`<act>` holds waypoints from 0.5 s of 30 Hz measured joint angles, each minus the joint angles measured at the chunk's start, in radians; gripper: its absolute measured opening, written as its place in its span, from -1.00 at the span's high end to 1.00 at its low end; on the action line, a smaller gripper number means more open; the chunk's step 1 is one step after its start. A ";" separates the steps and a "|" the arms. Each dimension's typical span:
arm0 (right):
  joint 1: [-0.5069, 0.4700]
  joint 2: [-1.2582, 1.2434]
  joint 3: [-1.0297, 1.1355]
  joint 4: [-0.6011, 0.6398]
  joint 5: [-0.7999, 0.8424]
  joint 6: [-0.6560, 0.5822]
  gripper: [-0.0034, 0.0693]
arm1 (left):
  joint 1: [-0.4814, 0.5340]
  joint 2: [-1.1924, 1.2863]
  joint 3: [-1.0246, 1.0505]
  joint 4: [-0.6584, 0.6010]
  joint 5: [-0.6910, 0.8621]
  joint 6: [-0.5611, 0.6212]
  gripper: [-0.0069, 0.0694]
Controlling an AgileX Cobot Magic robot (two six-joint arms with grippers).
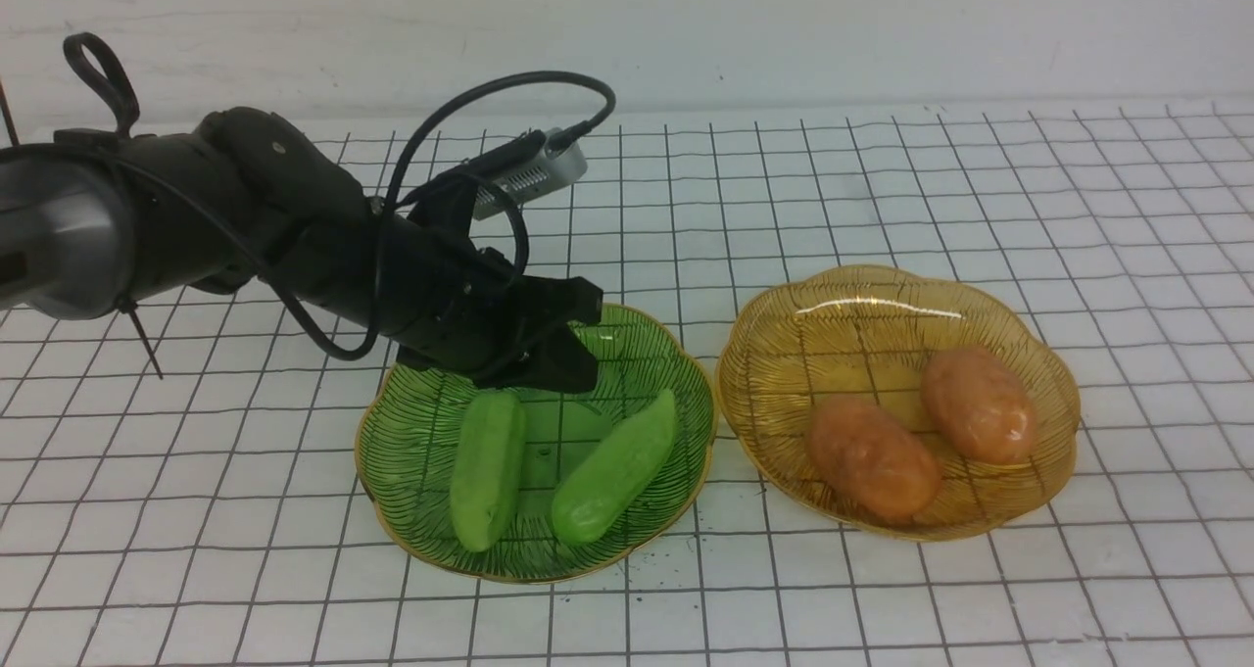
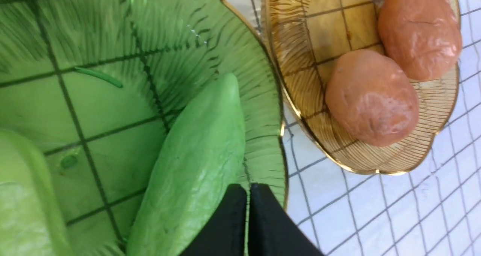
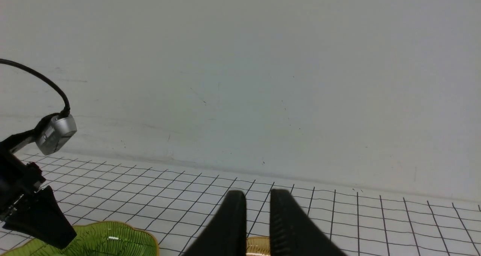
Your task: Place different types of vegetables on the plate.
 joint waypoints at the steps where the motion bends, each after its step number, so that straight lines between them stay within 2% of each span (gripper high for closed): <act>1: 0.000 0.000 0.001 0.000 0.000 0.000 0.66 | 0.000 -0.004 0.000 0.000 0.000 0.000 0.84; 6: 0.000 -0.014 0.031 0.000 -0.008 0.000 0.66 | 0.000 -0.040 0.000 -0.002 0.000 0.043 0.84; 11: -0.002 -0.085 0.153 0.000 -0.011 0.000 0.66 | 0.004 -0.059 0.000 -0.003 0.006 0.117 0.84; 15: -0.053 -0.154 0.271 0.000 0.035 0.000 0.66 | 0.031 -0.068 0.000 0.002 0.050 0.126 0.84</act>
